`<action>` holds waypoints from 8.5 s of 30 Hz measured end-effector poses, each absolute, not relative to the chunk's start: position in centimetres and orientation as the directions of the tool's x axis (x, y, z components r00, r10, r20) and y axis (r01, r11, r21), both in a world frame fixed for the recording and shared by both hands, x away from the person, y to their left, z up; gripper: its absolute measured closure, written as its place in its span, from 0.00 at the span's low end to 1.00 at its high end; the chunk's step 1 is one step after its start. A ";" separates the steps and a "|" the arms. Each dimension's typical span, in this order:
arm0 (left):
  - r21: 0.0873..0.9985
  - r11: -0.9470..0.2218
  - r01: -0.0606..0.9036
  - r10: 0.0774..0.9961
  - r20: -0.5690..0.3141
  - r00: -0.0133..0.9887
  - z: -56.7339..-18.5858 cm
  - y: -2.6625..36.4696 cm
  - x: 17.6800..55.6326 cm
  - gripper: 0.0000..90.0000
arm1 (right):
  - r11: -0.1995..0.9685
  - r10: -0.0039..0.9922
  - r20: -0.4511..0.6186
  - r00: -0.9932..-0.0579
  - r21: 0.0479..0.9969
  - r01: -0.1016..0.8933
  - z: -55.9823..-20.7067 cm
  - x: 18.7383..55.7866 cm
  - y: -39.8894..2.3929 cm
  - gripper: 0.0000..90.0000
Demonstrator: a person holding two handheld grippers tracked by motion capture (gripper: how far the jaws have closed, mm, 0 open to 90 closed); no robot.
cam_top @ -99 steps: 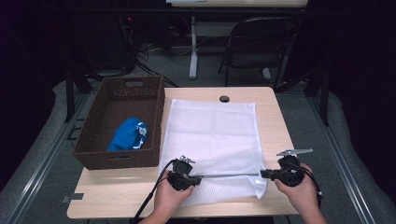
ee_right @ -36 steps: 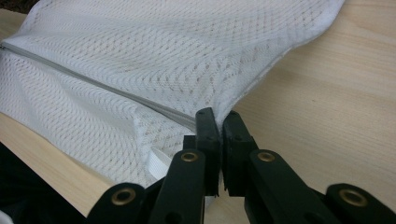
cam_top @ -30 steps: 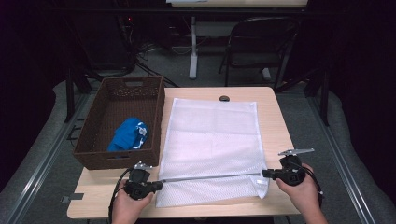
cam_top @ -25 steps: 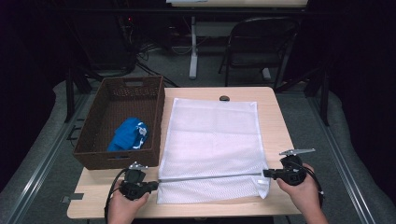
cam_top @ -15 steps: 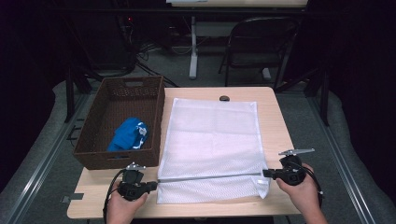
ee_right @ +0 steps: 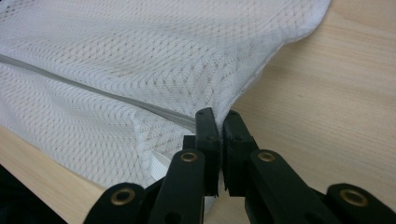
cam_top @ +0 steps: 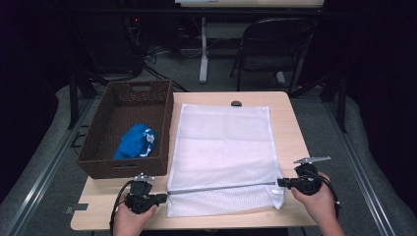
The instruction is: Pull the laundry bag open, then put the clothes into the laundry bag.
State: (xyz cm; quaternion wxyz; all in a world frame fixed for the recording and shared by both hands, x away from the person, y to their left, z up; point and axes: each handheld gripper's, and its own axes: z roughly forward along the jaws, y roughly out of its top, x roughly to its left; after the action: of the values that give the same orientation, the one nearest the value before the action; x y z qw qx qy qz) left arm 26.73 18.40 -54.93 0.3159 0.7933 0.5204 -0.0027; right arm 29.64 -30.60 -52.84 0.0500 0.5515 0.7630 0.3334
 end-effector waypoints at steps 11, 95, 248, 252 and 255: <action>0.497 -0.256 0.829 0.821 -0.341 0.458 -55.5 18.0 26.4 0.96 | 0.185 0.884 0.277 -0.377 0.533 0.826 -53.8 30.0 -30.7 0.96; 0.745 -0.246 0.620 0.818 -0.184 0.545 -53.5 19.8 25.8 0.64 | 0.438 0.754 0.048 -0.655 0.707 0.556 -53.1 28.1 -24.3 0.67; 0.738 -0.241 0.630 0.814 -0.200 0.546 -54.3 19.4 25.9 0.61 | 0.584 0.567 0.034 -0.823 0.689 0.430 -56.3 30.4 -16.8 0.99; 0.736 -0.242 0.632 0.814 -0.201 0.546 -54.3 19.4 25.9 0.61 | 0.576 0.571 0.041 -0.820 0.692 0.435 -56.1 30.6 -16.8 0.99; 0.737 -0.241 0.632 0.814 -0.200 0.545 -54.3 19.4 25.9 0.61 | 0.577 0.571 0.035 -0.821 0.694 0.431 -55.9 30.8 -16.8 0.99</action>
State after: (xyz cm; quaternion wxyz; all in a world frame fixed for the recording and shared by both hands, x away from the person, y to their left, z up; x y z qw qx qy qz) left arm 25.95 19.38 -54.27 0.4055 0.7798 0.4635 0.1125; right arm 30.76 -16.76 -55.94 0.0965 0.2836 0.8828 0.3619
